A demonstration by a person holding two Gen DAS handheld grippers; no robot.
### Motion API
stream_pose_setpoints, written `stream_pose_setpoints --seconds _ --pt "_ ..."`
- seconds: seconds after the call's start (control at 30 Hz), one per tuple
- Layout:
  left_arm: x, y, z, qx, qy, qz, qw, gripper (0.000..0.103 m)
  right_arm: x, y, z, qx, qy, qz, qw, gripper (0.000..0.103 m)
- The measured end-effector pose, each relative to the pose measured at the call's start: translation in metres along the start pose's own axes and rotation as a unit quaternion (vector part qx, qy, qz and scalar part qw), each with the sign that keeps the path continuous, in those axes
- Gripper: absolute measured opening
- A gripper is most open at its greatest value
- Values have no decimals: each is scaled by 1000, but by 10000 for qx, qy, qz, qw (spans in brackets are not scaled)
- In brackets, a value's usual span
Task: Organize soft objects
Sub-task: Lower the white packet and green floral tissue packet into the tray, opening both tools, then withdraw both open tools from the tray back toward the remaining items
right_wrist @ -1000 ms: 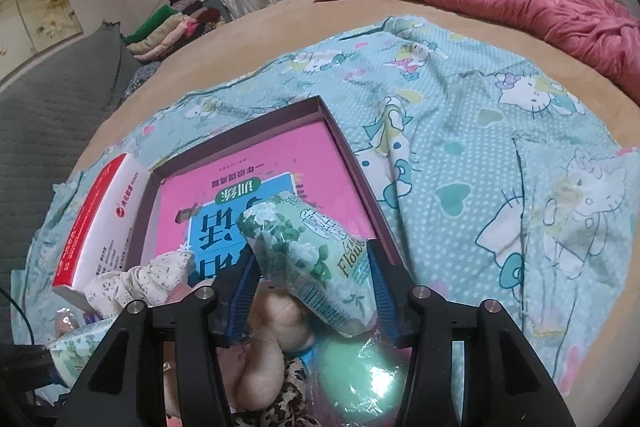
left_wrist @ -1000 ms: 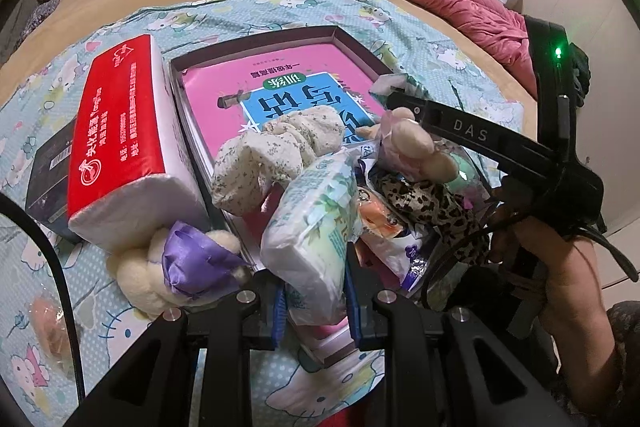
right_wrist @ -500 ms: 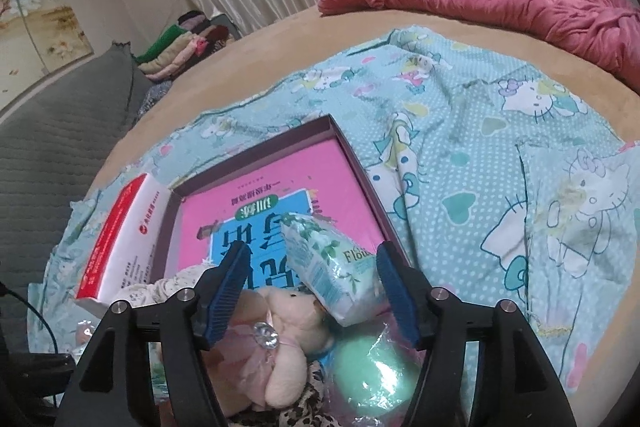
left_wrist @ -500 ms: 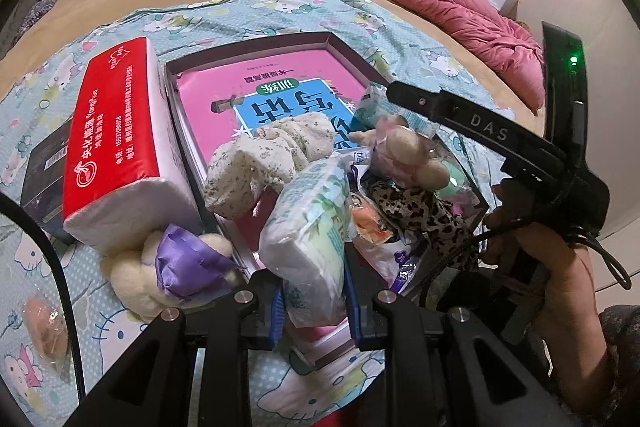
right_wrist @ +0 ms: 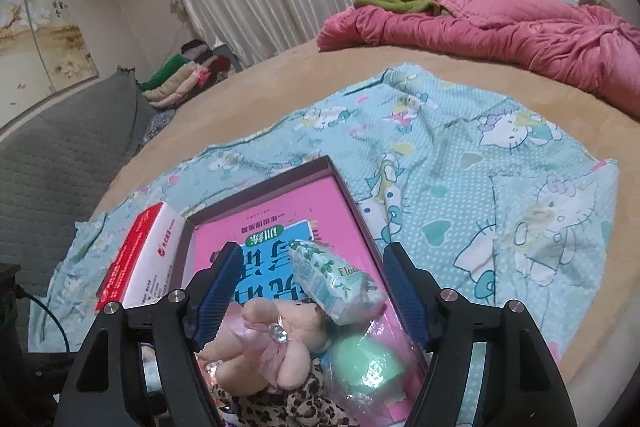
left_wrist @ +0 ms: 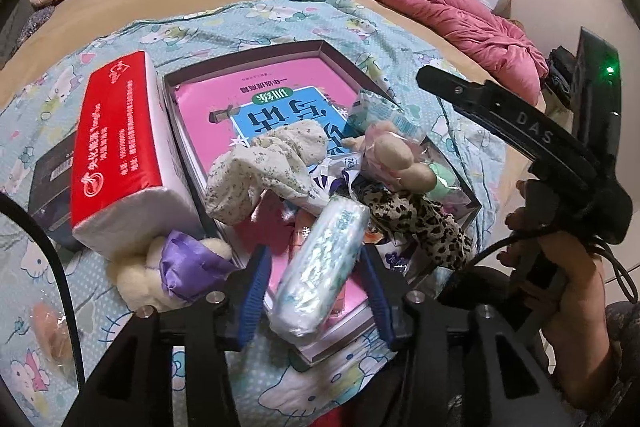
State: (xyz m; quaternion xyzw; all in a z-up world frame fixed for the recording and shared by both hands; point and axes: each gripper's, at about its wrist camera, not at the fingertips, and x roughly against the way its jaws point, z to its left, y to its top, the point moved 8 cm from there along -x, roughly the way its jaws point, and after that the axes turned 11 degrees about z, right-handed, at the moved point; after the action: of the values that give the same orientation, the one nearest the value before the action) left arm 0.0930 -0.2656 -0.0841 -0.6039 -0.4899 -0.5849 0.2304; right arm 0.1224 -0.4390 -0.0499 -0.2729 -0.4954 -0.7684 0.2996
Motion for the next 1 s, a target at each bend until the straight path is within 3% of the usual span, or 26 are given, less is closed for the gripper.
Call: stream_pose_setpoints --seconds 0.3,0.43,1.0 --pt "10 -1 0 -50 61 -89 9999 56 13 2 5 36 -21 -119 9999 75" --pt "12 -2 1 -75 138 -112 9998 64 14 0 6 47 -20 -113 9999 75" --pt "35 -9 13 45 236 -319 9992 69 35 3 28 246 19 -278 9993 77"
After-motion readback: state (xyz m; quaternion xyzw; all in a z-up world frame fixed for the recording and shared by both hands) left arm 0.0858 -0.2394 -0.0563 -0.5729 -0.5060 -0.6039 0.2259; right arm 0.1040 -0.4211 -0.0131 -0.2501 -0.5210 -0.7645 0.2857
